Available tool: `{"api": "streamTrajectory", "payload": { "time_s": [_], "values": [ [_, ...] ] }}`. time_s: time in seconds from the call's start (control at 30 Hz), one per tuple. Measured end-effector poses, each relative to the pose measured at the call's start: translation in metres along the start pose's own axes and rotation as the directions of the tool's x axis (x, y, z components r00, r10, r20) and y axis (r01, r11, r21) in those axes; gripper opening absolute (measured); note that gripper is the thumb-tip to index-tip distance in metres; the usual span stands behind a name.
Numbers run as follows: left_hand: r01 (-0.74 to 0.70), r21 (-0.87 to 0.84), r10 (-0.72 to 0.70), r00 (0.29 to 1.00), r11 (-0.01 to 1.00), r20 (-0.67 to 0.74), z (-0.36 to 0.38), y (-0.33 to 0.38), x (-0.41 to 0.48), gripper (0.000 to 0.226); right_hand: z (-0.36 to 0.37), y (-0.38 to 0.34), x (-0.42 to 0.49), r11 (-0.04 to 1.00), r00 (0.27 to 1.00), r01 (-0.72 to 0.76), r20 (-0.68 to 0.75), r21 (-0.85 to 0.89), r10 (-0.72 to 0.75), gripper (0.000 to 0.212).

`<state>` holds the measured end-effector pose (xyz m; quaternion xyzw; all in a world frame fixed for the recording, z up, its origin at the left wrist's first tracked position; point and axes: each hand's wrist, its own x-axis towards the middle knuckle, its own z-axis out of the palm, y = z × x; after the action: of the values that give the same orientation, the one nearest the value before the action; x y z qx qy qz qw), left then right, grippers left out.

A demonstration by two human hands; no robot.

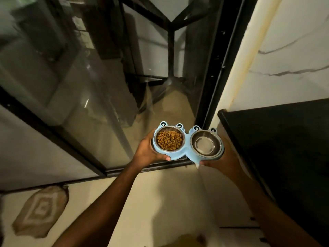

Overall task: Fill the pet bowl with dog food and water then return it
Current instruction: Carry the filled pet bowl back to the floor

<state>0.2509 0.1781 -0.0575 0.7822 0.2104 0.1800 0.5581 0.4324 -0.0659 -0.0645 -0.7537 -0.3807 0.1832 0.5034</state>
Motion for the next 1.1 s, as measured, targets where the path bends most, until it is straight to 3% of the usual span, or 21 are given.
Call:
{"api": "streamTrajectory", "payload": {
  "time_s": [0.13,0.3,0.57,0.83,1.1],
  "values": [
    [0.011,0.020,-0.010,0.999,1.000,-0.043,-0.034,-0.011,-0.026,0.100,0.033,-0.005,0.001,1.000,0.999,-0.013,0.034,-0.009,0.013,0.103],
    [0.039,0.014,-0.037,0.996,0.999,-0.085,-0.074,-0.030,-0.062,0.101,0.086,-0.020,-0.009,1.000,1.000,-0.003,-0.014,0.018,0.003,0.103],
    [0.104,-0.008,-0.104,0.987,0.995,-0.125,-0.111,-0.063,-0.110,0.101,0.139,-0.031,-0.024,0.999,0.996,-0.032,0.079,0.021,0.030,0.108],
    [0.133,-0.031,-0.136,0.974,0.991,-0.181,-0.110,-0.078,-0.130,0.098,0.158,-0.020,-0.024,0.999,0.988,-0.035,0.154,0.025,0.030,0.111],
    [0.225,-0.058,-0.232,0.950,0.973,-0.210,-0.080,-0.129,-0.119,0.102,0.167,0.038,0.000,0.999,0.975,-0.035,0.218,-0.039,0.043,0.106]
  ]
}}
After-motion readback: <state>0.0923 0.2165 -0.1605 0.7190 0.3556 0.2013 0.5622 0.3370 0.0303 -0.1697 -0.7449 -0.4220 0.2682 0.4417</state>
